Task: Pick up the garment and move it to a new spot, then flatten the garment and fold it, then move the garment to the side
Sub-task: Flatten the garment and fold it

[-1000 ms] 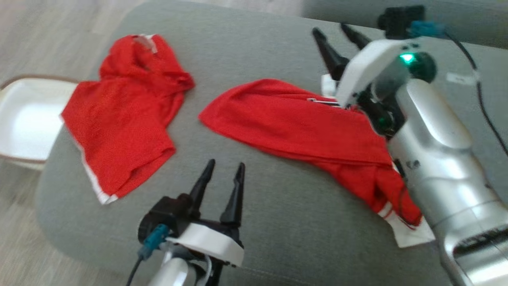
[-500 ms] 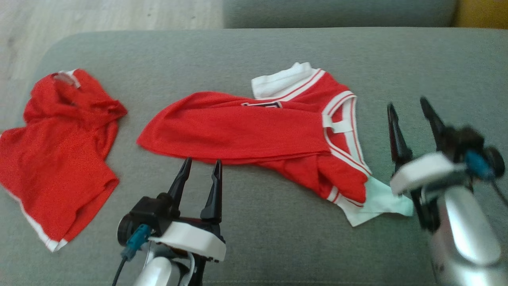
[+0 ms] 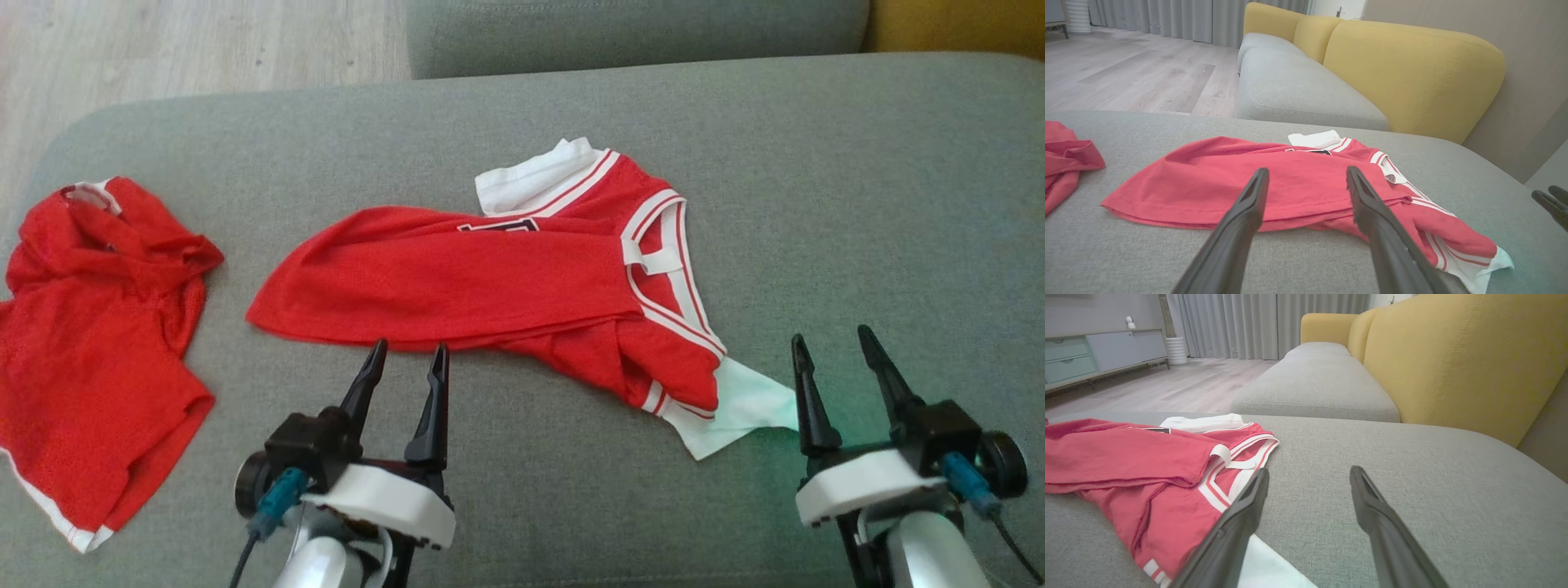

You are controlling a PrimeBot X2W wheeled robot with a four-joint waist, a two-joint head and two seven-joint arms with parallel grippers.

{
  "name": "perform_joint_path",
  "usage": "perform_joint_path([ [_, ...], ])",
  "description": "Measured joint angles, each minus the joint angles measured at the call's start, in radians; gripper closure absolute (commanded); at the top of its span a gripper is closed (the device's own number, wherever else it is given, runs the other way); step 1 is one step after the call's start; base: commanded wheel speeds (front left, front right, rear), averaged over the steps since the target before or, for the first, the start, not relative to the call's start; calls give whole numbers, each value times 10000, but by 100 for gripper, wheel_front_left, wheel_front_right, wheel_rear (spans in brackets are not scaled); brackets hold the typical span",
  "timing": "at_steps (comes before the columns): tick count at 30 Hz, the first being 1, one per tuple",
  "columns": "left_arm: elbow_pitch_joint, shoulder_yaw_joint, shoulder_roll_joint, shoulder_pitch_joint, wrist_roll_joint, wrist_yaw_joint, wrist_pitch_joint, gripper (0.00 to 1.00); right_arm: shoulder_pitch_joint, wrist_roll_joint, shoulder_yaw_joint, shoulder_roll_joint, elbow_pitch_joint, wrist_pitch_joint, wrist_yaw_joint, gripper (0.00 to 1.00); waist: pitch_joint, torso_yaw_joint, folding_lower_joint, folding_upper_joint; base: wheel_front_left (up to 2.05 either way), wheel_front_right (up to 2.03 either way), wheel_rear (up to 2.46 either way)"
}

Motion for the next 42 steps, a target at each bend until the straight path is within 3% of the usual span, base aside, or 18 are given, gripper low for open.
perform_joint_path([
  [9, 395, 117, 0, 464, 174, 29, 0, 0, 934, 441, -384, 82, -345, -92, 0, 0, -415, 93, 0, 0, 0, 0, 0],
  [15, 742, 754, 4, 757, 431, 96, 0, 0, 1032, 481, -616, 84, -568, -94, 0, 0, -482, 197, 0, 0, 0, 0, 0],
  [21, 857, 876, 4, 670, 677, -274, 2, 0, 1005, 481, -594, 86, -648, -94, 0, 0, -329, 146, 0, 0, 0, 0, 0],
  [28, 1634, -855, -4, -1465, 700, -826, 0, 0, 918, 554, -144, 88, -836, -94, 0, 0, 16, -294, 0, 0, 0, 0, 0],
  [32, 2790, -2336, -21, -3031, 568, -878, 230, 0, 587, 558, 201, 88, -869, -94, 0, 0, 351, -615, 0, 0, 0, 0, 0],
  [33, 2790, -2336, -21, -3031, 568, -878, 230, 0, 587, 558, 201, 88, -869, -94, 0, 0, 351, -615, 0, 0, 0, 0, 0],
  [38, 4240, -3960, -38, -5090, -577, -493, 1233, 0, 87, 780, 779, 86, -899, -96, 0, 0, 829, -1220, 0, 0, 0, 0, 0],
  [42, 5112, -4874, -40, -5857, -1198, -196, 1825, 0, 66, 940, 991, 84, -880, -94, 0, 0, 1064, -1598, 0, 0, 0, 0, 0],
])
